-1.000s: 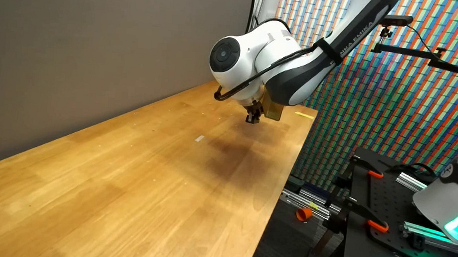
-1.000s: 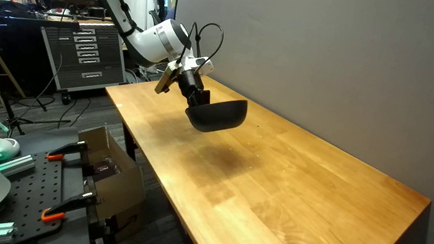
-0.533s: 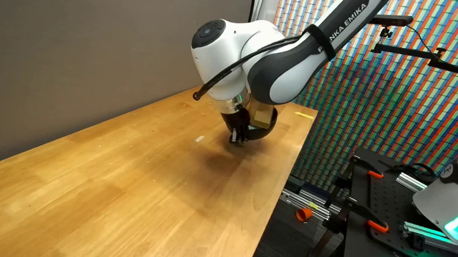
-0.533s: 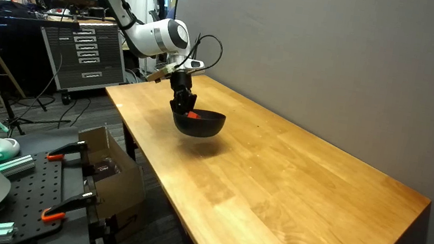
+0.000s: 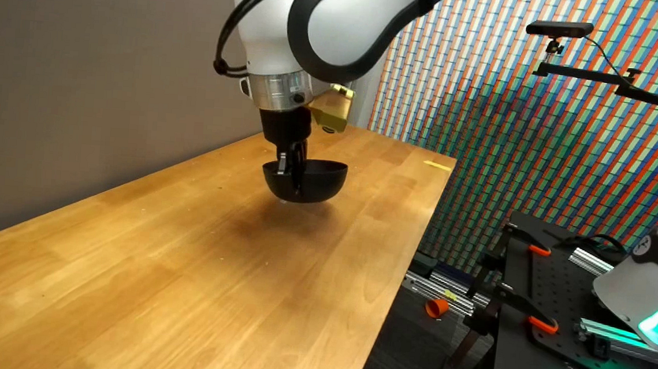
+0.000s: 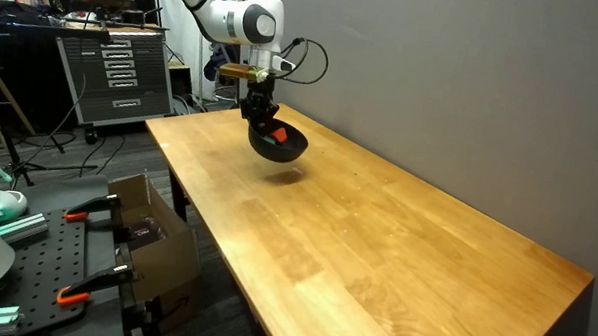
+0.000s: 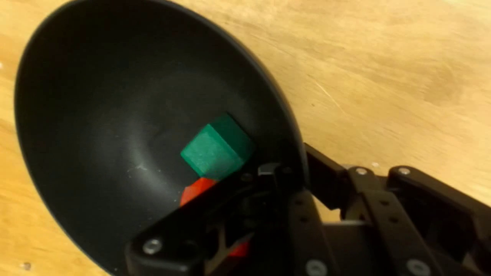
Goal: Pour the blocks from the black bowl onto the table
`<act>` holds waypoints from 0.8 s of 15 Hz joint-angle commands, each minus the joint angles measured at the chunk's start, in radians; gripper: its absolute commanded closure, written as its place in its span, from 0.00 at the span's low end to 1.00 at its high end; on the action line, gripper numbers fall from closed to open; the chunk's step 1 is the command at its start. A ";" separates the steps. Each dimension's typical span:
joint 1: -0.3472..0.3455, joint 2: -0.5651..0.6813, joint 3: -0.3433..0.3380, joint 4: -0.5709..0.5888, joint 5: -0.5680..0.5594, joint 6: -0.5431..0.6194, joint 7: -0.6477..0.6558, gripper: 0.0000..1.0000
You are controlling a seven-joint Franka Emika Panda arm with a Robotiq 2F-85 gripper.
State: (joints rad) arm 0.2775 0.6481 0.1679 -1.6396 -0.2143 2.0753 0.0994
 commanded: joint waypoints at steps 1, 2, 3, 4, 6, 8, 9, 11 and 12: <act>-0.051 0.048 0.059 0.114 0.152 -0.010 -0.164 0.97; -0.062 0.055 0.072 0.130 0.194 -0.011 -0.204 0.97; -0.075 0.063 0.086 0.148 0.236 -0.016 -0.244 0.97; -0.090 0.068 0.101 0.165 0.279 -0.027 -0.284 0.97; -0.135 0.073 0.127 0.180 0.363 -0.038 -0.375 0.97; -0.184 0.073 0.152 0.179 0.445 -0.044 -0.468 0.97; -0.203 0.078 0.165 0.175 0.485 -0.039 -0.511 0.97; -0.232 0.101 0.193 0.177 0.560 -0.038 -0.585 0.97; -0.247 0.109 0.207 0.171 0.598 -0.037 -0.622 0.97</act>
State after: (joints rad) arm 0.0777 0.7133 0.3185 -1.5023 0.2865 2.0608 -0.4188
